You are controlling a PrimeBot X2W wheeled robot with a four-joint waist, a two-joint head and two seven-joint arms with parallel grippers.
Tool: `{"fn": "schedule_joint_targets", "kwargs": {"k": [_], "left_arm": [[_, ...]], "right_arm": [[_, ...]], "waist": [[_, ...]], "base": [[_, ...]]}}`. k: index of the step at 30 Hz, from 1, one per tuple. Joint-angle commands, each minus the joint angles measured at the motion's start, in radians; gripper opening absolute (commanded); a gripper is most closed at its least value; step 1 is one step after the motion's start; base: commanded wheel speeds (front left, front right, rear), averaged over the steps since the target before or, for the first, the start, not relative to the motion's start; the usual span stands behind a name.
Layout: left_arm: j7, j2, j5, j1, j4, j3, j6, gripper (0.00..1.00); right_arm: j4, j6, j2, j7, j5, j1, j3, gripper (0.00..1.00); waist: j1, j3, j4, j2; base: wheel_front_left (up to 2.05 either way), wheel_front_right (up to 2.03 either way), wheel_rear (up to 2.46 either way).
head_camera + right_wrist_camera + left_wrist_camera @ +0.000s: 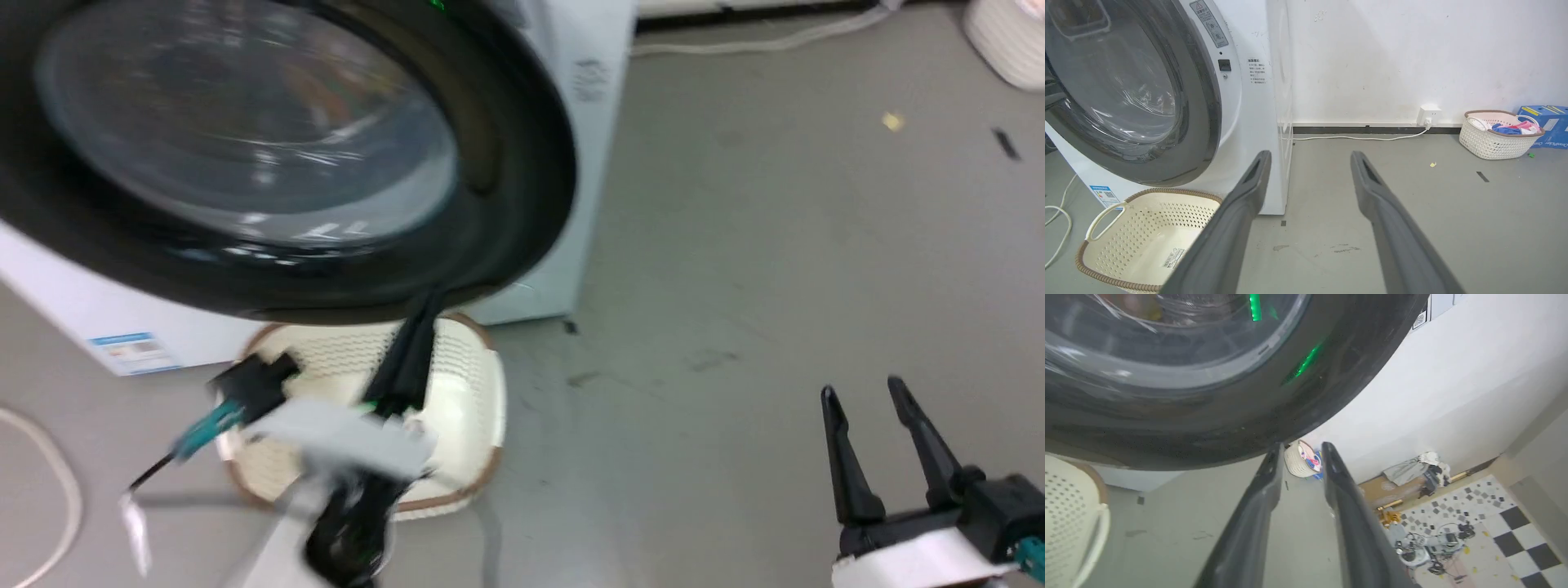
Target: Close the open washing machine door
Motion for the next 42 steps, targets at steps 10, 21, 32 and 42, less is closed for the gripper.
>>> {"fn": "schedule_joint_targets", "kwargs": {"k": [10,21,32,42], "left_arm": [[-0.028,-0.01,0.955,0.36,-0.252,0.273,0.154,1.0],[-0.028,-0.032,1.114,0.458,-0.201,0.277,0.235,1.0],[-0.028,-0.083,1.129,0.382,-0.223,0.274,0.228,1.0],[-0.028,-0.123,1.156,0.301,-0.242,0.247,0.223,1.0]], "right_arm": [[-0.02,-0.001,0.002,-0.004,-0.035,0.093,0.026,1.0],[0.001,-0.001,-0.007,0.001,-0.016,0.101,0.086,0.0],[-0.019,-0.001,-0.23,0.069,0.073,-0.152,0.312,0.0],[0.111,-0.001,-0.499,0.137,0.278,-0.54,0.487,0.0]], "waist": [[0.0001,-0.149,0.251,-0.0001],[0.0001,-0.12,0.317,-0.0001],[0.0001,0.03,0.403,-0.0001],[0.0001,0.172,0.482,-0.0001]], "base": [[0.0,0.0,0.0],[0.0,0.0,0.0],[0.0,0.0,0.0],[0.0,0.0,0.0]]}}
